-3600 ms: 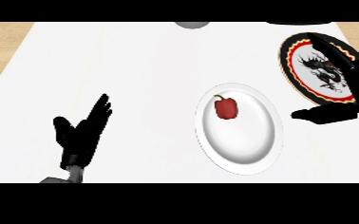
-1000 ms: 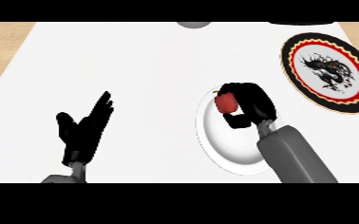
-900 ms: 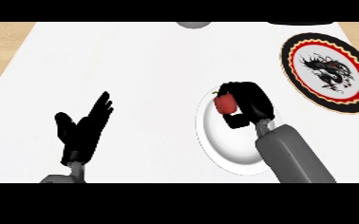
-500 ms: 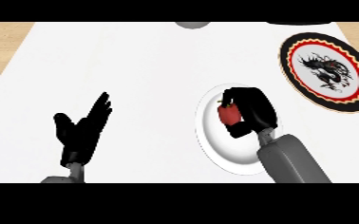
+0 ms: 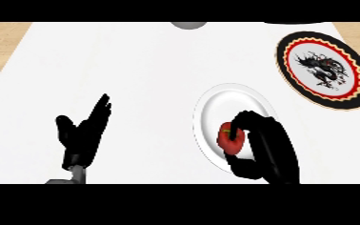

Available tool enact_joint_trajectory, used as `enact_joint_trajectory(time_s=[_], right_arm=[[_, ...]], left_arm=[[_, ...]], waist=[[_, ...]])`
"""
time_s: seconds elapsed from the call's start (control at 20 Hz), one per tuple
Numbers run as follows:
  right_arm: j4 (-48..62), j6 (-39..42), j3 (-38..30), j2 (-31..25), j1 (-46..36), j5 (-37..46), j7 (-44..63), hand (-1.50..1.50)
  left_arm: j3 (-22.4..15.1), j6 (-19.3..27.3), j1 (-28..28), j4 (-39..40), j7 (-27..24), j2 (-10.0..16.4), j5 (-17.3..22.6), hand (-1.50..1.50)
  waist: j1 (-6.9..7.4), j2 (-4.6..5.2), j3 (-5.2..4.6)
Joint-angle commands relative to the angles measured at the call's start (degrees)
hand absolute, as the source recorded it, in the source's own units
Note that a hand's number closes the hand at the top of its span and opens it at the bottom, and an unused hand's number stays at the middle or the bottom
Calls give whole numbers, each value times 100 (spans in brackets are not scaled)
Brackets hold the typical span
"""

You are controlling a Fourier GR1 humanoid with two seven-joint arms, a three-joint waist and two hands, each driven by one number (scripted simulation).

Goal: Pick the bell pepper from the plate and place it in the plate

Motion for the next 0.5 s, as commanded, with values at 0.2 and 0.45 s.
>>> enact_joint_trajectory(time_s=[0.2,0.45], right_arm=[[-1622,-700,-437,254,749,-61,430,150],[-1318,-949,-1615,217,701,-1184,144,150]], left_arm=[[74,-46,-33,152,339,37,52,0],[-53,-260,439,-40,-29,15,27,0]], waist=[[22,64,-28],[112,77,-25]])
